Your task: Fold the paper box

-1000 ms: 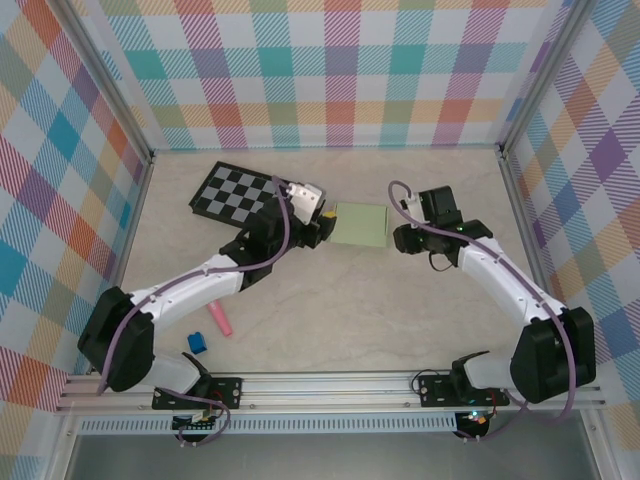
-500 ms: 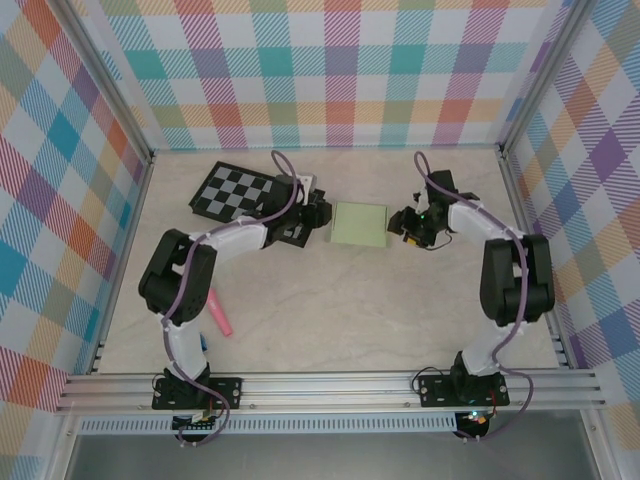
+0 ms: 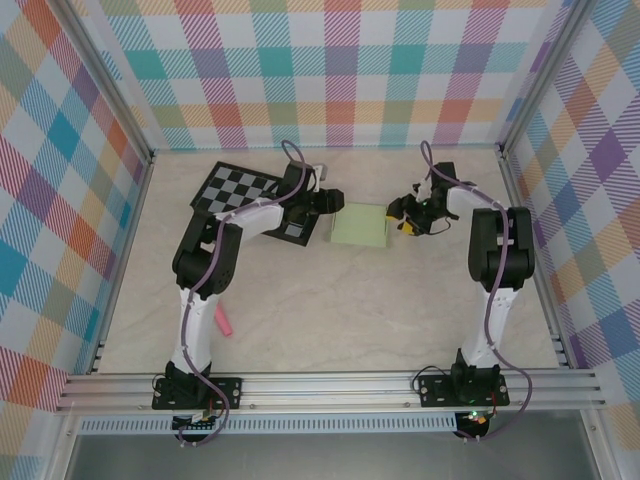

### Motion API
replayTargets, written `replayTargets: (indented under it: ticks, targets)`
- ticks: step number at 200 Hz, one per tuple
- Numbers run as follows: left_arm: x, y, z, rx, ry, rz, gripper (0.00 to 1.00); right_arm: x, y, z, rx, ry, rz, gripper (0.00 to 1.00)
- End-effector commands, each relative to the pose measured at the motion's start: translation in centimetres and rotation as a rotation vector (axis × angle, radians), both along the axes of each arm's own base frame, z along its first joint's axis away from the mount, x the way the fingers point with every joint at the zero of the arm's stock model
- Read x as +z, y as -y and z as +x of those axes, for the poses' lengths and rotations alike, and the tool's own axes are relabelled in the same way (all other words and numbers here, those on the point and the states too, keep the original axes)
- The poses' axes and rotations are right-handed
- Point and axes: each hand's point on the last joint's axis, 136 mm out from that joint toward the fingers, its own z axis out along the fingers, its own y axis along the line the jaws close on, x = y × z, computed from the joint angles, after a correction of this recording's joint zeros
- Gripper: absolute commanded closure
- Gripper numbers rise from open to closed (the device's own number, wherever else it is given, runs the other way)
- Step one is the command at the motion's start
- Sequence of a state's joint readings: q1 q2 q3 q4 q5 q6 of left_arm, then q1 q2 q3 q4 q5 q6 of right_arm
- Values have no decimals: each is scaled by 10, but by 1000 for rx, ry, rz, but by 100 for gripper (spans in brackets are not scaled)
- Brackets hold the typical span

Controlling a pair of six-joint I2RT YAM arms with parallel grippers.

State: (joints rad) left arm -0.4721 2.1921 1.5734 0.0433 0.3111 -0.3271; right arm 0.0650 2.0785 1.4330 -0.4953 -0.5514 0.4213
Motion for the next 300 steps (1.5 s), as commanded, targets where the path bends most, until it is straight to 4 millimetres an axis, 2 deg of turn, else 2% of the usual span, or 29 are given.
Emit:
replayTargets:
  ticks: [1, 26, 46, 68, 98, 109, 118, 130, 139, 149, 159, 202, 231, 248, 260, 273, 300]
  targets:
    - [-32, 13, -22, -61, -117, -7, 42, 10, -15, 5, 58, 45, 93, 49]
    - [-22, 21, -35, -99, -113, -28, 44, 16, -25, -5, 86, 65, 142, 52]
    - [-19, 21, -47, -113, -127, -36, 46, 16, -22, -16, 84, 62, 123, 52]
    - [-18, 17, -57, -116, -108, 5, 46, 7, -11, -27, 72, 48, 50, 53]
    - [-5, -10, -44, -72, -3, 181, 40, 5, 0, -29, 41, 52, 12, 52]
    - [-14, -26, -38, -55, -3, 283, 40, 5, 3, -28, 35, 53, -10, 52]
    - [-27, -47, -32, -11, -24, 355, 40, 6, 5, -26, 33, 62, -24, 52]
    - [-39, -70, -27, 37, -50, 362, 41, 10, 10, -24, 26, 71, -32, 51]
    - [-41, -82, -25, 68, -51, 349, 41, 14, 11, -24, 29, 76, -32, 51]
    - [-35, -87, -21, 76, -31, 328, 40, 17, 14, -26, 30, 79, -46, 50]
    - [-24, -81, -20, 50, -8, 290, 39, 21, 15, -29, 29, 86, -56, 49]
    - [44, -46, -16, -12, 83, 73, 36, 28, 18, -38, 7, 92, -65, 48]
    - [67, -27, -18, -30, 99, -3, 35, 28, 18, -39, 3, 88, -62, 48]
    - [69, -13, -21, -54, 95, -28, 35, 29, 18, -37, -3, 94, -66, 47]
    - [63, -2, -24, -74, 76, -28, 35, 29, 18, -35, -7, 95, -60, 47]
    - [52, 8, -27, -90, 50, -24, 35, 27, 16, -31, -12, 89, -50, 47]
    - [25, 16, -26, -86, -3, 5, 36, 18, 15, -25, -20, 72, -43, 46]
